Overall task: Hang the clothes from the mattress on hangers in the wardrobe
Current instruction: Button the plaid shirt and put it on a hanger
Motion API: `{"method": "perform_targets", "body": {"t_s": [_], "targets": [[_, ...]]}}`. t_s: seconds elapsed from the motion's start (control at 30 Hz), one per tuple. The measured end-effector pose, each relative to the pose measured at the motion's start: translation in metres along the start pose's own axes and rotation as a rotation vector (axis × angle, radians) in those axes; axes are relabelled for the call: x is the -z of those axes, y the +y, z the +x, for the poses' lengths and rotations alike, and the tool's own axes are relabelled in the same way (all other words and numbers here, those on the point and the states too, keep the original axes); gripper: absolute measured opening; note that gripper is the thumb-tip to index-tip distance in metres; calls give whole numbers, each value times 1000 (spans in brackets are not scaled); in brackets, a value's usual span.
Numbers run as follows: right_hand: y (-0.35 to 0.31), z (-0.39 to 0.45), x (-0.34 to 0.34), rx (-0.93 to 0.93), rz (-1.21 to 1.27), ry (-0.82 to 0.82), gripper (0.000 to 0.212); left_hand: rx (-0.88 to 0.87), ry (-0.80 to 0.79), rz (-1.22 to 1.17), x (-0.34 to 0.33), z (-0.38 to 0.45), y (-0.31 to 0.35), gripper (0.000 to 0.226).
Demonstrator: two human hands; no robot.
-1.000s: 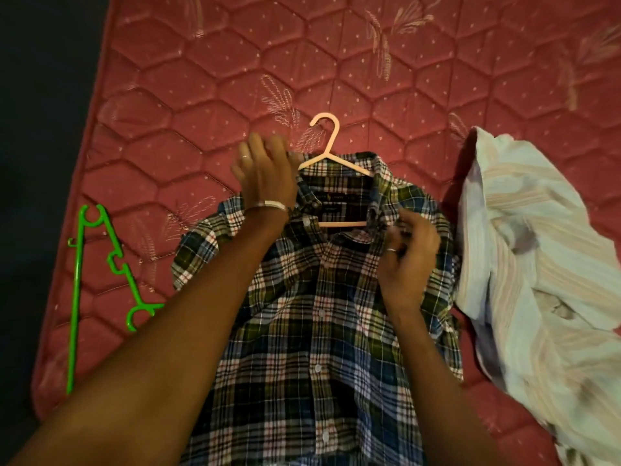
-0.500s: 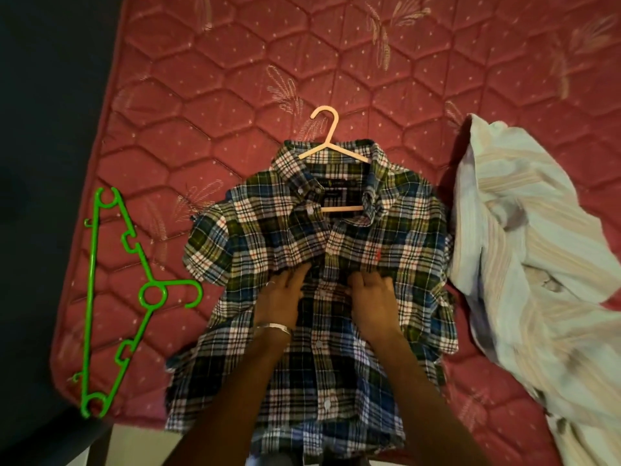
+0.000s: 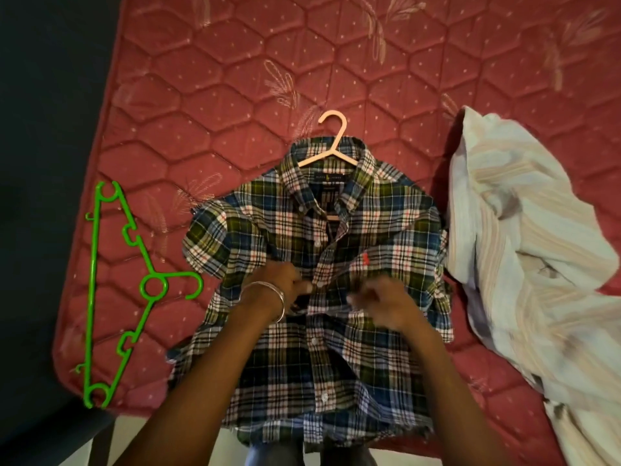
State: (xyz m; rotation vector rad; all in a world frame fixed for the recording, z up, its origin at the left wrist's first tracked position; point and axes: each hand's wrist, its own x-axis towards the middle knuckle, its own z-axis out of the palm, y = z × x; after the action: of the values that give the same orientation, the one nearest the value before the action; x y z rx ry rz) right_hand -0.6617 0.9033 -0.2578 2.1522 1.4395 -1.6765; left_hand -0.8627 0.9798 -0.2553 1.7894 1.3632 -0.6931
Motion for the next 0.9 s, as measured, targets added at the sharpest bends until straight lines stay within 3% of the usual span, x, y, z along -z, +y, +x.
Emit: {"method": "perform_targets", "body": {"t_s": [0.1,0.17,0.3,0.37,0.53,0.73,0.9], "targets": [[-38,12,14,114,254,396,30,35,451,-227,8,8,22,30],[-55,31,14,26,478,493,26,47,597,-431,10,18,33,18],[-61,65,-5,-252,358,449,48,151,495,-567,3,49,39,16],[-58,70,-14,-282,382,514,43,183,468,-569,-3,62,38,17],[-46,64,-25,-181,465,627,24,184,424,-436,-1,71,37,20],[-48,66,-27,-102,645,570,23,134,385,-745,1,72,34,10],[-53,65,-16,25,499,593,14,116,303,-870,12,71,38,9]]}}
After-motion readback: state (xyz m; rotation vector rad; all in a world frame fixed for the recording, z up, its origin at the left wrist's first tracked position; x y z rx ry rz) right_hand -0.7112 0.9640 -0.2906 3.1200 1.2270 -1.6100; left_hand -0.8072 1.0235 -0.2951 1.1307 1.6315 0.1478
